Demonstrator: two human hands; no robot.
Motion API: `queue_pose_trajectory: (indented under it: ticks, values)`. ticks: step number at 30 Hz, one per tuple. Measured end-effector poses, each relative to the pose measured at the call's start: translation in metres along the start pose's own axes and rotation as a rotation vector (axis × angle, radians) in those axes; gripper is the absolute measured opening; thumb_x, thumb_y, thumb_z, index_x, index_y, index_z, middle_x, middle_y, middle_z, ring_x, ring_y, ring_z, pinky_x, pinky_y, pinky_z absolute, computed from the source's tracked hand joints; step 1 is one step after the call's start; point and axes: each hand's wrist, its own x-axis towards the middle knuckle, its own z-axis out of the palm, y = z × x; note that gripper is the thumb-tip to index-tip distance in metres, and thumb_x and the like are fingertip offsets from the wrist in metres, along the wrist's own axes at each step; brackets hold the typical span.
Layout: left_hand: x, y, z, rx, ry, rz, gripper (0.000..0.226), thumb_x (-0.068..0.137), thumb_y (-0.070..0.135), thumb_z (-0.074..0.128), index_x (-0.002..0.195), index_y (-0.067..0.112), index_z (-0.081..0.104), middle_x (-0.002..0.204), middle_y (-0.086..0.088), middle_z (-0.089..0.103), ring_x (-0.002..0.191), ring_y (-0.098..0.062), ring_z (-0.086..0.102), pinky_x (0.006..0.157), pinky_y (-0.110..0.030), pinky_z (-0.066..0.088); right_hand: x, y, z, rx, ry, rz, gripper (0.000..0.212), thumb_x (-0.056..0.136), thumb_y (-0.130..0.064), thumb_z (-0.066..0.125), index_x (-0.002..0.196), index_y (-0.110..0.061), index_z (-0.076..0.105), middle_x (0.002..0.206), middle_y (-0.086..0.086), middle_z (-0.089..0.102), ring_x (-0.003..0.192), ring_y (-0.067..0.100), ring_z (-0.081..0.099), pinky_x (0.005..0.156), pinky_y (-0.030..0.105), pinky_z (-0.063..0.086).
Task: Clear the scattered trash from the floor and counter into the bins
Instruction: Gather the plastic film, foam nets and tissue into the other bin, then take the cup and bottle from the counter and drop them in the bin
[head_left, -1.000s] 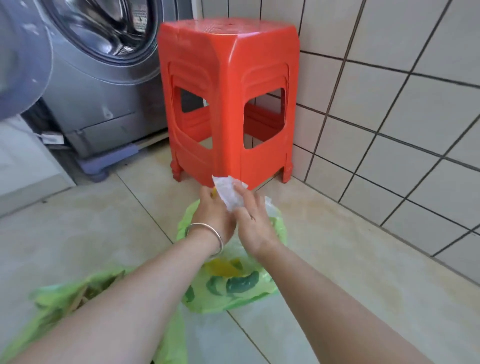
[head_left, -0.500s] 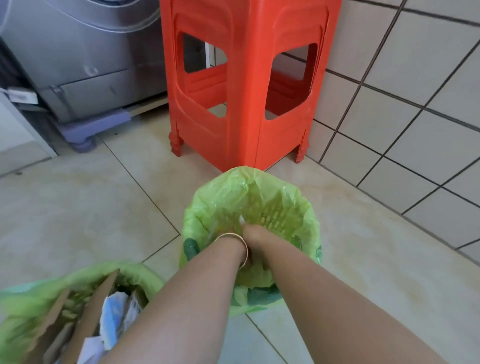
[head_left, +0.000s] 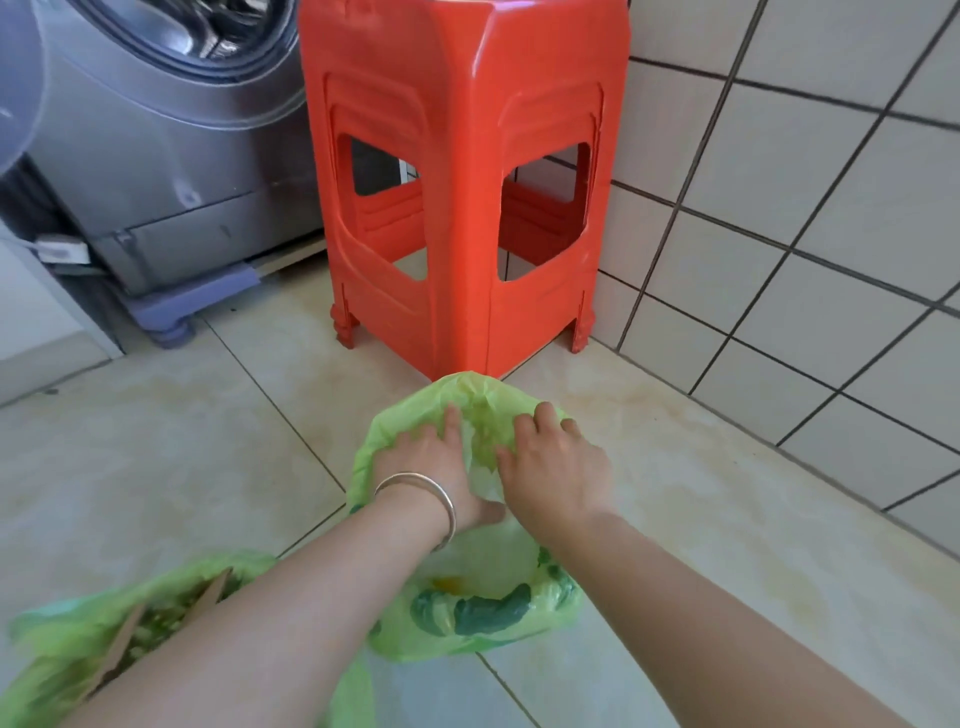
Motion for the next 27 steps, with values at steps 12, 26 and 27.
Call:
queue_pose_trajectory:
  ticks: [12,26,27]
  values:
    - [-0.141,0.014,-0.153,-0.107,0.278,0.127,0.063,0.085,0.042,0.052,0.141,0.031,0.025,0.131,0.004,0.041,0.118,-0.021,0.049,0.082,-0.035,0.046,-0.087,0.008,-0.181,0.429,-0.004,-0.006,0.053,0.094,-0.043,0.040,0.142,-0.023,0.029,0.137,-0.005,0.041,0.126,0.019,0.035,0.101,0.031,0.035]
    - [-0.374,0.011,-0.474,-0.270,0.278,-0.147,0.064,0.086,0.044,0.051,0.142,0.034,0.021,0.139,0.007,0.037,0.111,-0.017,0.058,0.077,-0.033,0.052,-0.197,-0.049,-0.563,0.469,-0.052,-0.211,0.054,0.093,-0.044,0.041,0.142,-0.023,0.031,0.136,-0.005,0.045,0.127,0.018,0.035,0.101,0.032,0.035]
    - [-0.389,0.009,-0.488,-0.286,0.285,-0.161,0.064,0.086,0.043,0.050,0.142,0.033,0.022,0.139,0.006,0.037,0.110,-0.017,0.059,0.077,-0.034,0.052,-0.204,-0.054,-0.582,0.466,-0.055,-0.228,0.053,0.093,-0.044,0.041,0.141,-0.023,0.032,0.135,-0.004,0.046,0.126,0.019,0.036,0.101,0.033,0.035]
